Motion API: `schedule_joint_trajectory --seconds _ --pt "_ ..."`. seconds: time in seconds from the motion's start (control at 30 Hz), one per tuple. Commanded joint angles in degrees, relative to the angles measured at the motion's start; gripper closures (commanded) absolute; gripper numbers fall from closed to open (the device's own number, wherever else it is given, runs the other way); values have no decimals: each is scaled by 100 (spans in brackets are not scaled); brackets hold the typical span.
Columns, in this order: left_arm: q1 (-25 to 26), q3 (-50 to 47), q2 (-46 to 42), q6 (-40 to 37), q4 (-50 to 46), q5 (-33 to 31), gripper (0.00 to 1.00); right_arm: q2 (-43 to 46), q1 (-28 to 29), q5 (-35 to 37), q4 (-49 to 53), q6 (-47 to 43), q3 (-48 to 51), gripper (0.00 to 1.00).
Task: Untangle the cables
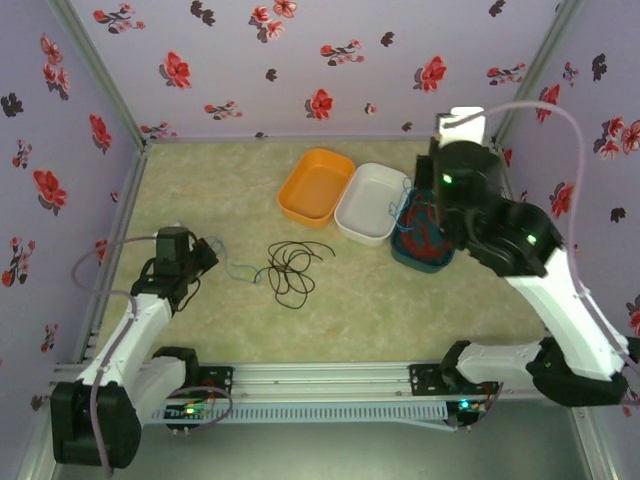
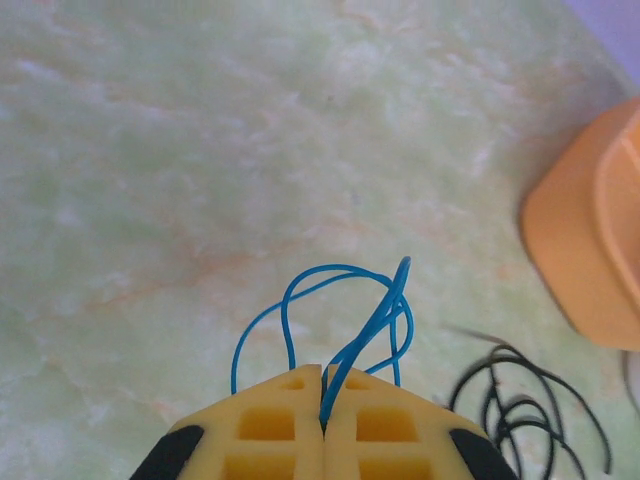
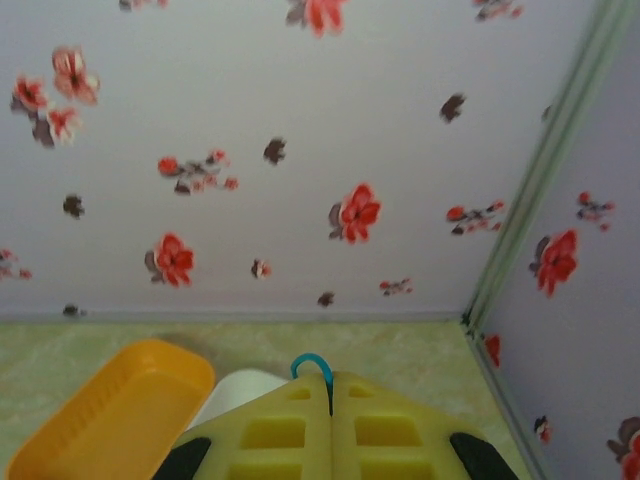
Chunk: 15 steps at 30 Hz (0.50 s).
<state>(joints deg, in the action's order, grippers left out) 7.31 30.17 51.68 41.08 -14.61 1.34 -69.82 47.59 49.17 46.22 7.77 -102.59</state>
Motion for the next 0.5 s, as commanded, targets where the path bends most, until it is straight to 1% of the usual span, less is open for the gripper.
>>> schedule_joint_trajectory --seconds 0.0,0.1,0.3,0.47 --pt "-26 294 -270 -266 -275 327 100 -245 -475 -1000 79 418 -138 100" --pt "-11 447 -434 -357 -422 408 100 -520 -773 -1278 12 488 -147 100" --pt "-11 635 -717 -581 -455 551 100 -978 -1319 -1591 -138 632 -82 100" --pt "-12 788 -706 -691 -554 548 100 -1301 -1796 -2060 -352 765 119 100"
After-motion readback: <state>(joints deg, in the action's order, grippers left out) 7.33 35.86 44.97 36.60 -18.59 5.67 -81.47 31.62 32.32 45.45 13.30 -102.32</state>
